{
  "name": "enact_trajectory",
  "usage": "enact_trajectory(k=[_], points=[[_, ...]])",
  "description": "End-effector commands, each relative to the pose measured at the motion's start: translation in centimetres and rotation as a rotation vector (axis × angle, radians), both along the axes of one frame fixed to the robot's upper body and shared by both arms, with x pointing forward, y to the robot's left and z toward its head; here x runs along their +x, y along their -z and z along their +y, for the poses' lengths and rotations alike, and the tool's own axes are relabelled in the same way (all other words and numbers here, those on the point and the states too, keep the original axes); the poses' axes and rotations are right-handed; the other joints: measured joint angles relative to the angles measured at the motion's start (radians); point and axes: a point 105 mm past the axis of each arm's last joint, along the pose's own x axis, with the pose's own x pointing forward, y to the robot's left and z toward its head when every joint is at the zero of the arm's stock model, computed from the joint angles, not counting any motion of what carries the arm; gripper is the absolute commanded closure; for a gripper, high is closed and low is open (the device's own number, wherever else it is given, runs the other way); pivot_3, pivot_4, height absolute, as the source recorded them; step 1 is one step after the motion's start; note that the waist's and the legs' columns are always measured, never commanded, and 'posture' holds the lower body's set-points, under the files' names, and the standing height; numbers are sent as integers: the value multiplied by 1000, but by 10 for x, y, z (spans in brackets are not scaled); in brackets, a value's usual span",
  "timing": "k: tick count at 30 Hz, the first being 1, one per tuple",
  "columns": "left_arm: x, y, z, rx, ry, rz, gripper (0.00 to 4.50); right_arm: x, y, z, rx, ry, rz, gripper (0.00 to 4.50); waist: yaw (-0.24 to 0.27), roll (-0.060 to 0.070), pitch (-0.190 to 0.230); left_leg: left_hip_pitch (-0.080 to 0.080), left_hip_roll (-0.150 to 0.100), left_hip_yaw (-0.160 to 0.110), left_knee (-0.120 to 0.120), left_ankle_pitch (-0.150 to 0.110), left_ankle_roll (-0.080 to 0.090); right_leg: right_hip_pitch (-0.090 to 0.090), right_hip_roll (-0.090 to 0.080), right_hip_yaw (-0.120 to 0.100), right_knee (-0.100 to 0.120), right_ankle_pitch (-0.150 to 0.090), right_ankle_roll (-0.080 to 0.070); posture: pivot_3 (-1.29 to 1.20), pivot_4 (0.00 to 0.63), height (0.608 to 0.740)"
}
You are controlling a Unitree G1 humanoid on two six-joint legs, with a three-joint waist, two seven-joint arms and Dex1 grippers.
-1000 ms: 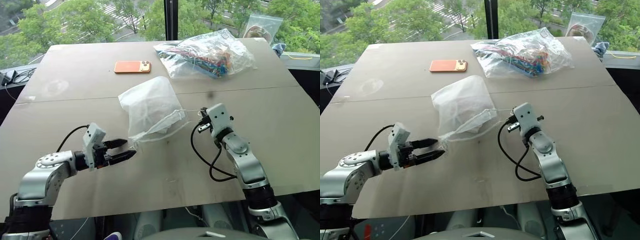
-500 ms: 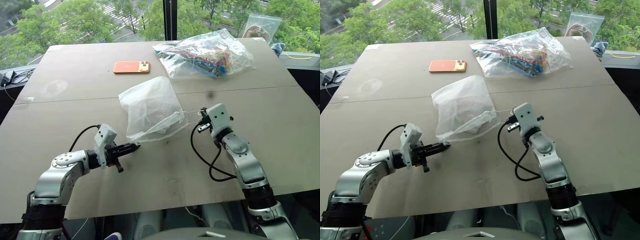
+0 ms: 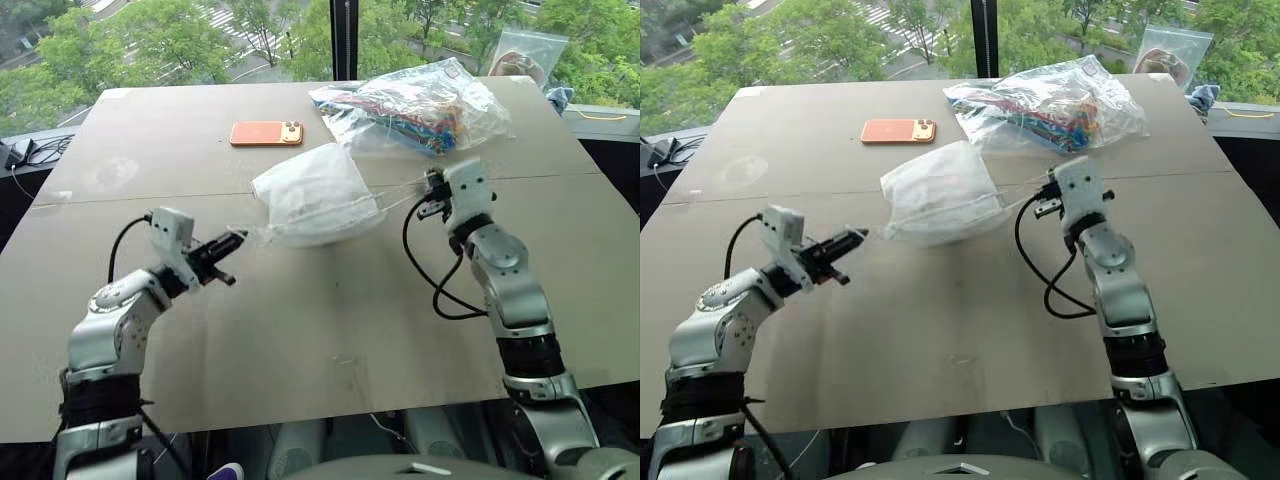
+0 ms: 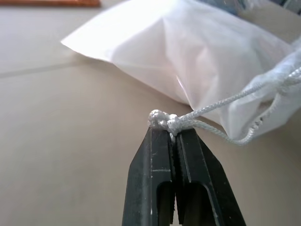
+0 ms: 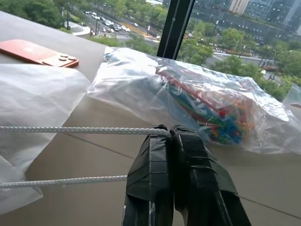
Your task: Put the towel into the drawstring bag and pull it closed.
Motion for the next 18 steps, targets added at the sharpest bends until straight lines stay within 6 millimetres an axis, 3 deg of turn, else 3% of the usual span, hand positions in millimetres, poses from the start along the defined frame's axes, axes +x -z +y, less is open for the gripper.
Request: enact_trajectory(k=[1,5,10,14,18], points=[[15,-53,6,-31,-105,-183,4460,1,-32,-7,29,14,-87,4500,-1,0,0,0,0,0,0,0,0,0,0,0,0,0,0,0,150,740],[36,-109,10,-27,-208,-346,4460,3,-66,-7,23,4,-176,4500,-3,0,0,0,-1,0,0,0,0,0,0,0,0,0,0,0,150,740],[51,-155,16,-4,-294,-489,4460,2,-119,-18,2,26,-315,4500,-6,0,0,-1,-1,1,-1,0,0,-1,0,1,0,0,0,0,150,740],[59,-170,37,12,-429,-535,4460,-4,-156,-40,0,115,-419,4500,-5,0,0,-2,-1,1,-2,0,0,-2,0,0,-1,0,0,0,150,740],[62,-165,69,32,-599,-507,4460,-14,-174,-66,19,233,-482,4500,-6,0,0,-3,-1,2,-2,0,0,-3,-1,1,-1,0,0,0,150,740]])
